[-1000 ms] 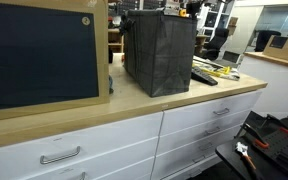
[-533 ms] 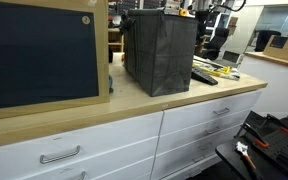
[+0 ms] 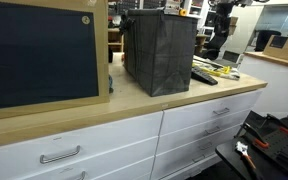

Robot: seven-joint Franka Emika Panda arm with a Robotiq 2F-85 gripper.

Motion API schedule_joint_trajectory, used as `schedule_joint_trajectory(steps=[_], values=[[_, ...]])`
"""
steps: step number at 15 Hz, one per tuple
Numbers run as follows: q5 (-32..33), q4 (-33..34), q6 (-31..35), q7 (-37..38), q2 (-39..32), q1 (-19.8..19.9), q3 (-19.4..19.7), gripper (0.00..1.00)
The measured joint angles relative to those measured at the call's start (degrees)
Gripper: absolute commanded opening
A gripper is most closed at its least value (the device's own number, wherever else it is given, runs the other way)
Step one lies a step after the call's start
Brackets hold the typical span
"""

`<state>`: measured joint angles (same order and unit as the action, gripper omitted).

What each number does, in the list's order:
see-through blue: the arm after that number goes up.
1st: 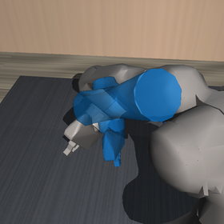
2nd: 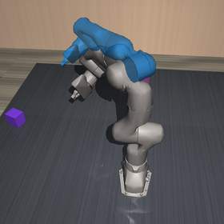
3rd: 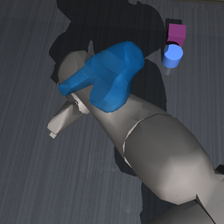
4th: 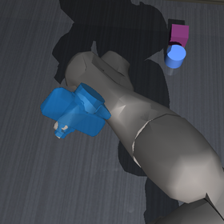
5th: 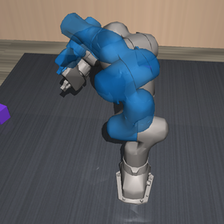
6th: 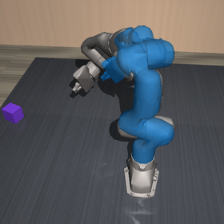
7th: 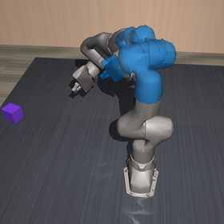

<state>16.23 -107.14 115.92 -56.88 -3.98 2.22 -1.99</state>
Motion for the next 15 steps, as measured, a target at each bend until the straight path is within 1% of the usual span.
schedule_joint_trajectory(steps=[2, 4, 7, 8, 10, 12, 15], values=[[-1.2, -2.72, 1.02, -3.96, 2.47, 0.77, 1.7, 1.0], [-4.58, -3.84, 1.05, -10.3, 3.49, 2.19, 4.29, 1.0], [-9.8, -3.85, 0.79, -20.58, 3.72, 5.05, 8.48, 1.0], [-11.54, -2.85, 0.63, -22.56, 3.11, 5.62, 9.16, 1.0], [-13.25, 2.55, -1.34, -22.76, -0.54, 5.44, 8.76, 1.0], [-13.22, 8.74, -4.09, -22.07, -4.93, 4.47, 7.24, 1.0], [-12.92, 15.98, -8.21, -22.0, -9.95, 3.97, 5.67, 1.0]])
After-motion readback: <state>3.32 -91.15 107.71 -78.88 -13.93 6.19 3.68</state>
